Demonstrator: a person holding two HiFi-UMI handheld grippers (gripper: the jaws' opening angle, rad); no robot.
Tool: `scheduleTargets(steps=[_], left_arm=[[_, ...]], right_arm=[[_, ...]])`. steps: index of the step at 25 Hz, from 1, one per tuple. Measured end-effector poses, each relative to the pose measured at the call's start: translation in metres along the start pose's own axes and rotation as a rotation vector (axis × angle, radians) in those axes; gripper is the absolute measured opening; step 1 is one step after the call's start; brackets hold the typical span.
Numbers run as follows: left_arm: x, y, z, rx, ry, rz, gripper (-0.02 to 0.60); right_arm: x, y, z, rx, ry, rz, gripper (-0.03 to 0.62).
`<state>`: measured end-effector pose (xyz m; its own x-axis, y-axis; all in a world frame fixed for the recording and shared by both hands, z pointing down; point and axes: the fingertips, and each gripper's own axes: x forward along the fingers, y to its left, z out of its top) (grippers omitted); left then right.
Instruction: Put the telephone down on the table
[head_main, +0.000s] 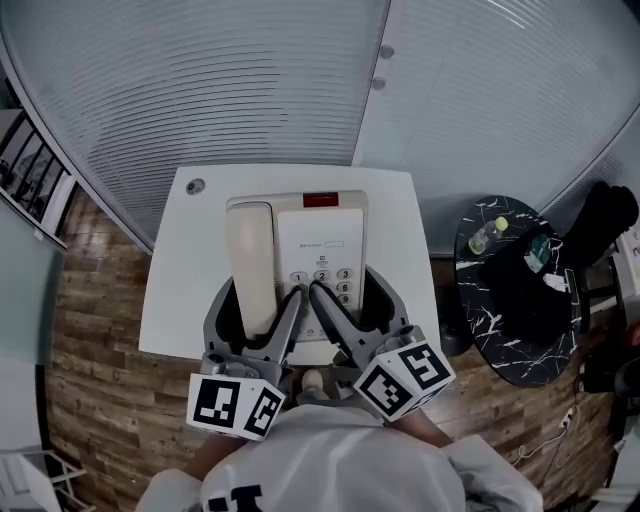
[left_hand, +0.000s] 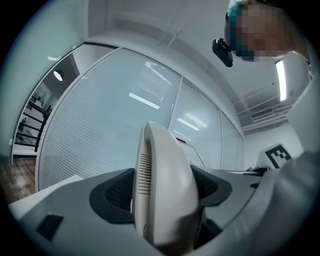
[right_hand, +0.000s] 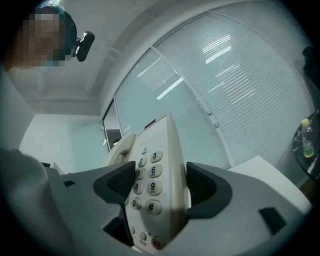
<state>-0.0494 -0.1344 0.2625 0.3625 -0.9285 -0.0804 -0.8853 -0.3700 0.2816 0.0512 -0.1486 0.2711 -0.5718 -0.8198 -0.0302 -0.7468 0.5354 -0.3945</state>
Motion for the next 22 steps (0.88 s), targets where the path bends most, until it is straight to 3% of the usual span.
scheduleTargets(steps=[22], left_arm=[[0.044, 0.04, -0.008, 0.018, 0.076, -0.03, 0.353]], right_arm=[[0.05, -0.023, -0.016, 0.074, 0.027, -0.055, 0.325]])
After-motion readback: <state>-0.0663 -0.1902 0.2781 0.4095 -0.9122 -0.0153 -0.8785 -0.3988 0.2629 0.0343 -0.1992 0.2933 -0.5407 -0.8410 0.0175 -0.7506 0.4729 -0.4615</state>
